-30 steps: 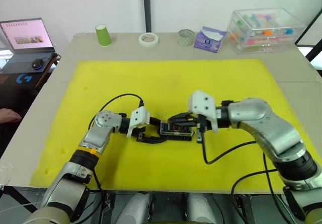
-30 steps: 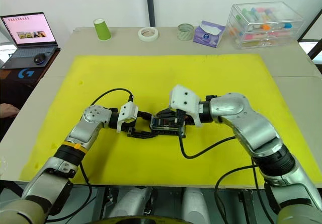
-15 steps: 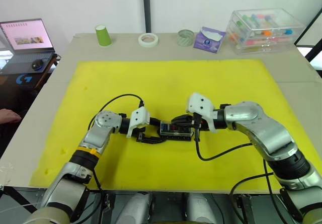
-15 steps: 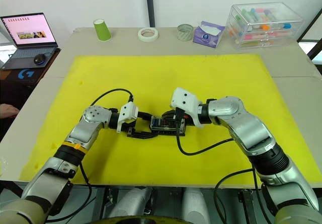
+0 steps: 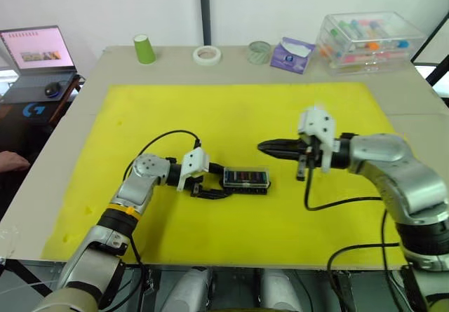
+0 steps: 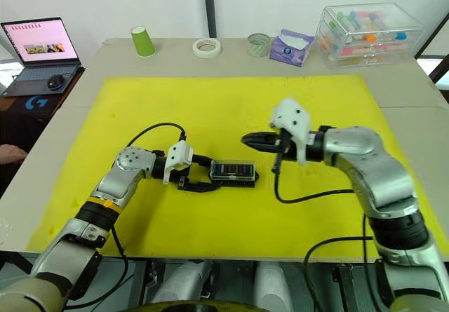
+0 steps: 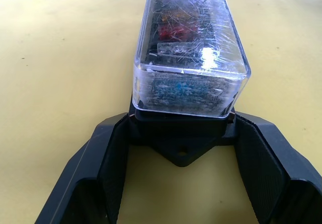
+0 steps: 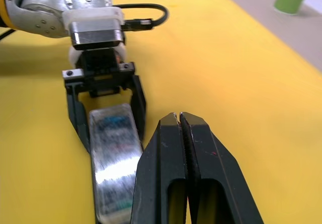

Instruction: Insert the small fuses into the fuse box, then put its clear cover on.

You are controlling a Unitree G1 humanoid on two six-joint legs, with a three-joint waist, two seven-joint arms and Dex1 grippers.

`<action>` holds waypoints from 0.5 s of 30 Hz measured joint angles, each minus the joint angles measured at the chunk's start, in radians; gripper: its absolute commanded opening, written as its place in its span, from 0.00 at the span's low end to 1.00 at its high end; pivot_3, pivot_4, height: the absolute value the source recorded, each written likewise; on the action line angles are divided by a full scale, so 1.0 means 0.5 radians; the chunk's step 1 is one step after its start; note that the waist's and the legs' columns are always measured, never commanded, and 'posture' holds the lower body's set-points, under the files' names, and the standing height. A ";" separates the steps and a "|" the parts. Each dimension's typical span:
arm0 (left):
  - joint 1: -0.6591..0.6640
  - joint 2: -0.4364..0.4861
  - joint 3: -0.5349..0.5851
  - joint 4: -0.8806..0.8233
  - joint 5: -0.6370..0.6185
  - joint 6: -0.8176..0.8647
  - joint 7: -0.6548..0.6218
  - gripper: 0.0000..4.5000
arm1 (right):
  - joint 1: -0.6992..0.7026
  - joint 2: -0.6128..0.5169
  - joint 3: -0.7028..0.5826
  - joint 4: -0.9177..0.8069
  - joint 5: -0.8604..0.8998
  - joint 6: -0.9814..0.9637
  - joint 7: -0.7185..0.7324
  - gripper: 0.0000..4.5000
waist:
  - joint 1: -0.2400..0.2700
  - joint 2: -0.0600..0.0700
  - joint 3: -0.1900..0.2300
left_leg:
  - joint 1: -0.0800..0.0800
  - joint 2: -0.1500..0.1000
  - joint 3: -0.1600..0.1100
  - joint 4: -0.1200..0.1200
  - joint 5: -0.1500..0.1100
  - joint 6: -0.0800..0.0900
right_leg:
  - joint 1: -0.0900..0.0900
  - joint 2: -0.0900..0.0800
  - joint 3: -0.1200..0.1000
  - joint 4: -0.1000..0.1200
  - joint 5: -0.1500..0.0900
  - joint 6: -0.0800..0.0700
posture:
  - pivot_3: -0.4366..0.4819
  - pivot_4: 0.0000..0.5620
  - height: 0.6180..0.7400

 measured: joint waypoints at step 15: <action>-0.089 0.011 0.033 0.142 0.018 -0.073 -0.021 0.90 | 0.332 -0.237 -0.401 0.092 0.096 -0.157 0.141 1.00 | 0.003 -0.002 0.001 | -0.001 0.000 0.001 0.001 0.000 0.001 | 0.001 -0.003 0.000 0.000 0.000 0.000 | 0.48 0.27 1.00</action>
